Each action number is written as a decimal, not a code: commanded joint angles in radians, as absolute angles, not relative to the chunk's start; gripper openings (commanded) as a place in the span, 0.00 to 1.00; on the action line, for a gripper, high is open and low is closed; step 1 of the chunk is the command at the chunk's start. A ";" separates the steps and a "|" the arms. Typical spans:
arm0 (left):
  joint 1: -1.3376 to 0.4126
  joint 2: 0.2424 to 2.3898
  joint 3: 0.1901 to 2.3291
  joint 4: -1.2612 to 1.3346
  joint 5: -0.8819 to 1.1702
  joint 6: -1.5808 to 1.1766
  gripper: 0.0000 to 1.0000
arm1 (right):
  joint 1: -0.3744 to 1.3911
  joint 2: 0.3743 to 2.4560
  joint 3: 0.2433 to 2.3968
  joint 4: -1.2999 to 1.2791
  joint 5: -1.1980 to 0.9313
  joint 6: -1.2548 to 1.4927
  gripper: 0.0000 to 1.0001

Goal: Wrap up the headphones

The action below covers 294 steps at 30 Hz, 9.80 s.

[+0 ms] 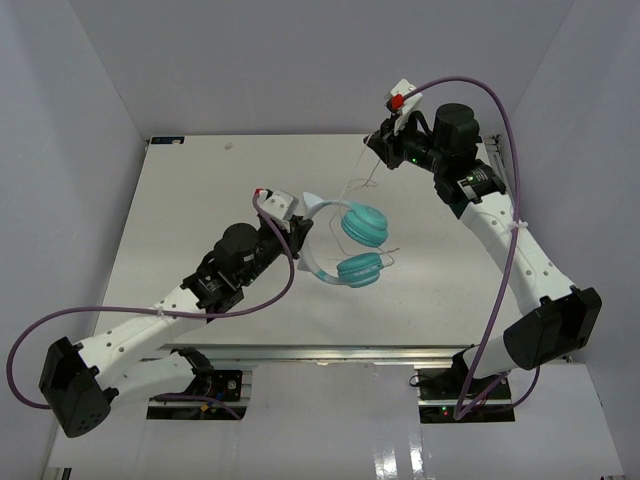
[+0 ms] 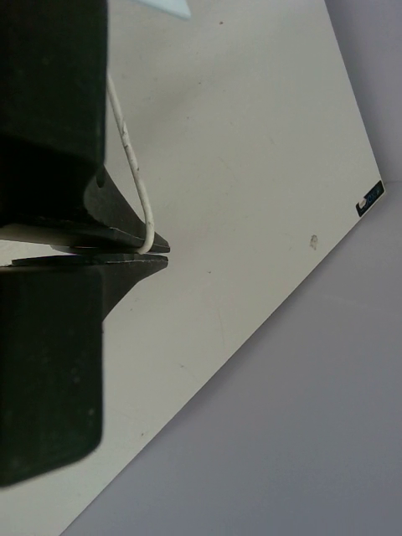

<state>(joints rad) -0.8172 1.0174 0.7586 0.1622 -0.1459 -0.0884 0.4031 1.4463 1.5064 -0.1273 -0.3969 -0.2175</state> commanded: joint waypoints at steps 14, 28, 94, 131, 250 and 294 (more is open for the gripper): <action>-0.811 0.943 0.796 0.066 -0.176 -0.166 0.00 | 0.326 1.397 1.468 0.014 -0.460 -0.071 0.08; -0.805 0.935 0.909 0.015 -0.132 -0.255 0.00 | 0.300 1.397 1.341 0.064 -0.507 -0.037 0.08; -0.774 1.148 1.569 -0.253 -0.401 -0.234 0.00 | 0.688 1.602 0.838 1.299 -1.150 0.817 0.09; -0.417 1.321 1.413 -0.207 -0.362 -0.165 0.00 | 0.784 1.240 1.165 -0.420 -0.470 -0.443 0.08; -0.525 1.340 1.670 -0.565 0.498 -0.166 0.00 | 0.458 1.901 1.487 0.163 -0.874 -0.086 0.20; -0.503 1.348 1.865 -0.648 -0.044 -0.150 0.00 | 0.347 1.447 0.791 0.515 -0.879 0.126 0.08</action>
